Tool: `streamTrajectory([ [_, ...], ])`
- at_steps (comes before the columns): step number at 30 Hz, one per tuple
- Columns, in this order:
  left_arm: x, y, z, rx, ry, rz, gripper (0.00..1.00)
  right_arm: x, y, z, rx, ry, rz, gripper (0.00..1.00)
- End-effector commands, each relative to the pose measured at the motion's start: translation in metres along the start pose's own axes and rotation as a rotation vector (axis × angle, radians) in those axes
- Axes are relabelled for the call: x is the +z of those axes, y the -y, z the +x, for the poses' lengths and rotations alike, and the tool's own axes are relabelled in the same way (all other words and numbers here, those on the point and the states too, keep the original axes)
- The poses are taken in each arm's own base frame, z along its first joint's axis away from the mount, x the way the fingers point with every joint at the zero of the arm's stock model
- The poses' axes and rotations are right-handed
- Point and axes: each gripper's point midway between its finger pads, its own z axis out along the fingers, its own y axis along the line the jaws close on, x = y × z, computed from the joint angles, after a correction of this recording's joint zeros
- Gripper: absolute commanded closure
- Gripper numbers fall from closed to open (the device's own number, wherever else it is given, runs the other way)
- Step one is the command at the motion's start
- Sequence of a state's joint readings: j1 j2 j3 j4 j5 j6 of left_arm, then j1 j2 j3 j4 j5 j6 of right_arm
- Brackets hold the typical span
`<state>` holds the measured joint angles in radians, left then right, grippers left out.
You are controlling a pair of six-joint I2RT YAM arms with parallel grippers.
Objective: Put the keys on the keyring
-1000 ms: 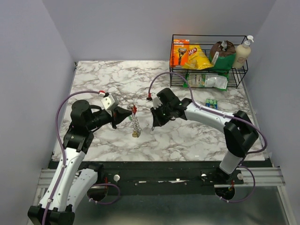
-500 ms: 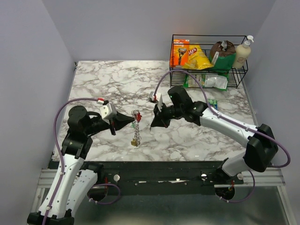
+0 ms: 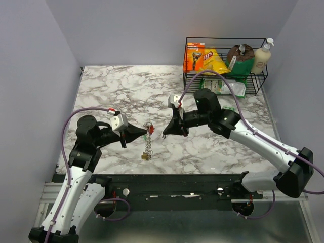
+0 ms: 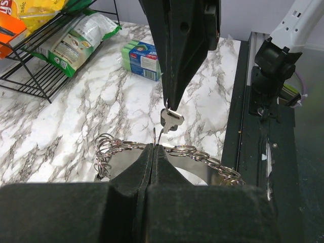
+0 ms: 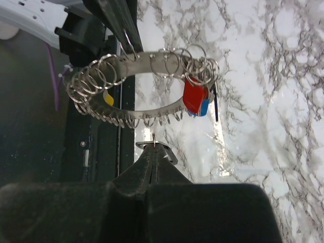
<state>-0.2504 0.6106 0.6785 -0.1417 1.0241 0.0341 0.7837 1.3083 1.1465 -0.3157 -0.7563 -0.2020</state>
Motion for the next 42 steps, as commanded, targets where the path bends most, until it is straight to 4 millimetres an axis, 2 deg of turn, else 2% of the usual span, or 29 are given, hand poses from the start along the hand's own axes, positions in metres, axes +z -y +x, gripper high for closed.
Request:
streamTrajectory([
  [1, 0.003, -0.005, -0.009, 0.053, 0.024, -0.013, 1.00, -0.002, -0.011, -0.030, -0.051, 0.058, -0.074, 0.99],
  [11, 0.001, -0.023, -0.006, 0.047, 0.002, -0.114, 1.00, 0.009, -0.006, -0.048, -0.018, 0.060, -0.081, 0.99],
  [22, 0.001, -0.023, -0.004, 0.043, -0.002, -0.112, 1.00, 0.031, -0.007, -0.057, -0.008, 0.039, -0.073, 0.99],
  [42, 0.001, -0.018, -0.004, 0.046, -0.003, -0.087, 1.00, 0.046, 0.004, -0.054, 0.012, -0.003, -0.035, 0.99],
])
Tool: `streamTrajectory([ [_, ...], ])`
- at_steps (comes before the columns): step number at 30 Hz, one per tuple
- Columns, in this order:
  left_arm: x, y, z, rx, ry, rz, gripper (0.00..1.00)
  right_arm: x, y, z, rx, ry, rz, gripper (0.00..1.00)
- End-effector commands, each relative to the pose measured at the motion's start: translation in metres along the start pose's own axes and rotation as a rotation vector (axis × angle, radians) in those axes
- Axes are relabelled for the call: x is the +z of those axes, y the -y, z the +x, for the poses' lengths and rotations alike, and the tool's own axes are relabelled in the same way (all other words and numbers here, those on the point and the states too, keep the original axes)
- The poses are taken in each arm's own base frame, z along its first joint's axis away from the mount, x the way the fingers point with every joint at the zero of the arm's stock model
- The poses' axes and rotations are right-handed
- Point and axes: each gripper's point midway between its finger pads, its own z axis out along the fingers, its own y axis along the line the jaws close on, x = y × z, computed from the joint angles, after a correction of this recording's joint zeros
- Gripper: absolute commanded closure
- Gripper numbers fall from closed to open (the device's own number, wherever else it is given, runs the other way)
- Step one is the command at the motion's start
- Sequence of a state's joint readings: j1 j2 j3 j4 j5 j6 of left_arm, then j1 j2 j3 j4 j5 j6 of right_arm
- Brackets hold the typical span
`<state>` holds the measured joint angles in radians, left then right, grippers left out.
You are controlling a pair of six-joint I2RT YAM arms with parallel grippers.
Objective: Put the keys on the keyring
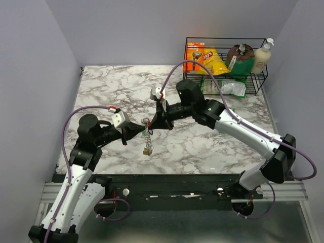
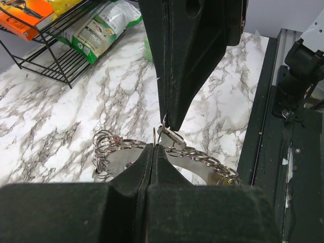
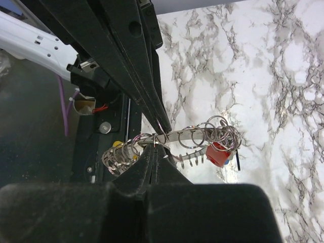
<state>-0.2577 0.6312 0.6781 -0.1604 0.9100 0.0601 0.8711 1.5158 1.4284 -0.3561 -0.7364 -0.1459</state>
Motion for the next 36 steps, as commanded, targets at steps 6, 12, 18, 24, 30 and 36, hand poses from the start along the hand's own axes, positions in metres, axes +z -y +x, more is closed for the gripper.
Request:
streamTrajectory([
  [6, -0.001, 0.005, -0.013, 0.051, 0.033, 0.027, 1.00, 0.006, 0.013, -0.003, 0.029, -0.021, 0.073, 0.99],
  [12, -0.001, 0.007, -0.013, 0.055, 0.036, 0.033, 1.00, 0.005, 0.017, -0.005, 0.038, -0.018, 0.103, 0.99],
  [18, -0.001, 0.009, -0.014, 0.058, 0.037, 0.045, 1.00, 0.001, 0.015, -0.011, 0.021, 0.000, 0.103, 0.99],
  [24, -0.002, 0.010, -0.015, 0.063, 0.041, 0.046, 1.00, -0.001, 0.015, -0.015, 0.009, 0.016, 0.113, 0.99],
  [30, -0.002, 0.012, -0.016, 0.074, 0.047, 0.051, 1.00, -0.001, 0.014, -0.015, 0.003, 0.021, 0.110, 0.99],
  [36, -0.005, 0.016, -0.019, 0.095, 0.059, 0.059, 1.00, -0.003, 0.022, -0.009, 0.005, 0.005, 0.160, 0.99],
])
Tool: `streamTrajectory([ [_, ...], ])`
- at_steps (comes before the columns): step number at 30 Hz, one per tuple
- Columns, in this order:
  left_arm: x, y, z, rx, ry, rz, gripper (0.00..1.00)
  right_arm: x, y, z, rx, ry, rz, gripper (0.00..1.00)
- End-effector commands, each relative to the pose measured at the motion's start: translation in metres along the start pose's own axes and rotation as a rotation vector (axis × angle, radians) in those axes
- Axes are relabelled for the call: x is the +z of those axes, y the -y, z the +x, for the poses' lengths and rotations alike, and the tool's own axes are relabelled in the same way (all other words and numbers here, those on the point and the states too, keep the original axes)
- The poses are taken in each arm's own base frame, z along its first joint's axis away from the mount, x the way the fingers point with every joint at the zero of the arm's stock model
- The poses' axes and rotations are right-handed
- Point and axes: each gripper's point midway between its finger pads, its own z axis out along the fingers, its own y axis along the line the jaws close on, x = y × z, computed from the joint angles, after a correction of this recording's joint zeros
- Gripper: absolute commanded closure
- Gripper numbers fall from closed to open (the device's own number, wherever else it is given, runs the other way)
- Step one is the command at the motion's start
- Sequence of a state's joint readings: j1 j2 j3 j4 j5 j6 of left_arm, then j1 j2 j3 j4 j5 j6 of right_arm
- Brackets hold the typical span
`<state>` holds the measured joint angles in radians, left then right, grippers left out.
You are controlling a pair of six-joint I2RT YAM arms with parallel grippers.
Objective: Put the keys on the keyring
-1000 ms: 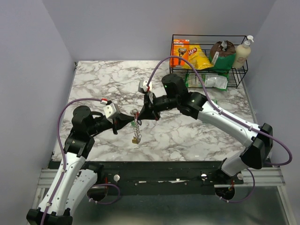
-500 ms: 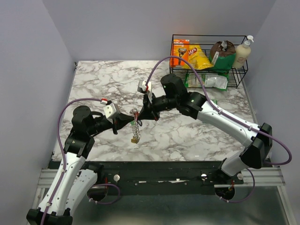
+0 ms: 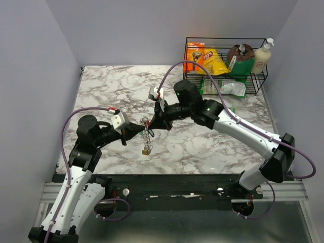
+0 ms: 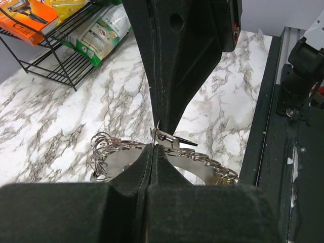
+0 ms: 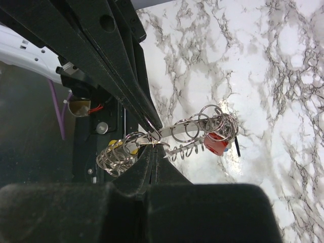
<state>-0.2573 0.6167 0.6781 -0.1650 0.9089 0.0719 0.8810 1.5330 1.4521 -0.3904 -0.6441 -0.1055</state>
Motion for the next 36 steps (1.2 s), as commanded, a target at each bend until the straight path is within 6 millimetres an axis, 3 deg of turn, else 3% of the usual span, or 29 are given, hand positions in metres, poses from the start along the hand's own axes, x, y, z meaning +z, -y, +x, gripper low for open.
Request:
streamTrajectory([
  [1, -0.003, 0.015, -0.017, 0.077, 0.056, 0.062, 1.00, -0.003, 0.011, -0.012, -0.043, 0.039, 0.081, 0.99],
  [18, -0.003, 0.021, -0.023, 0.090, 0.084, 0.094, 1.00, 0.003, 0.006, 0.001, -0.052, 0.018, 0.024, 0.99],
  [23, -0.003, 0.021, -0.024, 0.090, 0.087, 0.094, 1.00, -0.009, 0.006, -0.001, -0.089, 0.036, 0.069, 0.93],
  [26, -0.003, 0.020, -0.024, 0.089, 0.086, 0.088, 1.00, -0.016, 0.003, -0.004, -0.108, 0.065, 0.077, 0.99],
  [36, -0.002, 0.007, -0.018, 0.074, 0.046, 0.025, 1.00, -0.032, -0.006, -0.014, -0.151, 0.106, 0.091, 0.99],
])
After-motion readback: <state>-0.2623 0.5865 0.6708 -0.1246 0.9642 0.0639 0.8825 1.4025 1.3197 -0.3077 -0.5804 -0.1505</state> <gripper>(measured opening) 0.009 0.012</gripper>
